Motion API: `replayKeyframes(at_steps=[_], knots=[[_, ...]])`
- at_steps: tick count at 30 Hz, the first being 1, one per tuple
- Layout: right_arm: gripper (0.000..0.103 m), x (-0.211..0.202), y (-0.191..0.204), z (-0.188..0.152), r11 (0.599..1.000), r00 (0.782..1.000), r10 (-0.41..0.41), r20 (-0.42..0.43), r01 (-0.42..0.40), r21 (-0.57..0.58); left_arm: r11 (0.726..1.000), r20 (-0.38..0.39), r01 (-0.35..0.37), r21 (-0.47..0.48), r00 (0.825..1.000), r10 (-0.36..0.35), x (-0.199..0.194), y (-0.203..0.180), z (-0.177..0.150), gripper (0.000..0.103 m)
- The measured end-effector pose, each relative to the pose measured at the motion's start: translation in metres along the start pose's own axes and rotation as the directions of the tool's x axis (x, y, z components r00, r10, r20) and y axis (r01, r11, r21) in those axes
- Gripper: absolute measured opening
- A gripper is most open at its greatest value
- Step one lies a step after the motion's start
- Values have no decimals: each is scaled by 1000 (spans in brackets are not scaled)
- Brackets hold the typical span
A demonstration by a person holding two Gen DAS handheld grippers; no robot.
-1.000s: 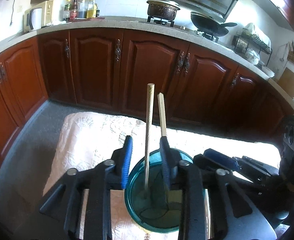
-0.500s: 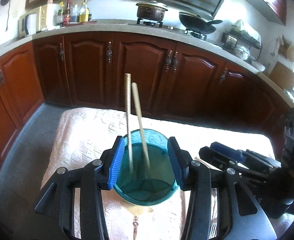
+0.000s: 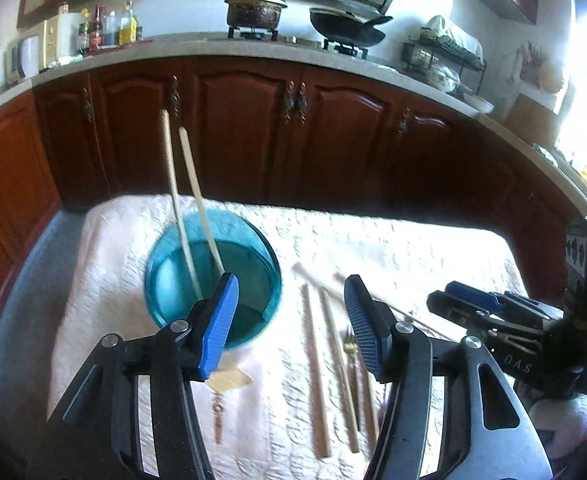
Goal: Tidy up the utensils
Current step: 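Return to the table and grasp a chopstick with each tool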
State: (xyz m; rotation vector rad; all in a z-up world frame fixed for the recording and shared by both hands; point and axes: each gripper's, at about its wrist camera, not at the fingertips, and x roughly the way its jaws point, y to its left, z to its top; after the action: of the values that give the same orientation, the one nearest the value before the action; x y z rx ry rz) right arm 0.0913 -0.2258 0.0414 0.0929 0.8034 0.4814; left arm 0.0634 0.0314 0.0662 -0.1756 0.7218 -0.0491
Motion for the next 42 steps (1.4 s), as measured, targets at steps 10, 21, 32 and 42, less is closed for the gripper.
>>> replayKeyframes(at_steps=[10,21,32,42], knots=[[29,24,-45,-46,995,992,21,-128,-8,104,999,-138,48,18,989,-45,35,-18,-43,57],[17,101,-32,-51,987,965,75,-251,-35,159,999,-253,-12,53,967,25,91,-29,-78,52],[8,119,-39,-54,971,952,105,-289,-36,234,1000,-362,4,20,932,3,134,-23,-99,25],[6,68,-30,-101,932,921,249,-301,-143,333,998,-412,64,4,909,-57,104,-7,-118,5]])
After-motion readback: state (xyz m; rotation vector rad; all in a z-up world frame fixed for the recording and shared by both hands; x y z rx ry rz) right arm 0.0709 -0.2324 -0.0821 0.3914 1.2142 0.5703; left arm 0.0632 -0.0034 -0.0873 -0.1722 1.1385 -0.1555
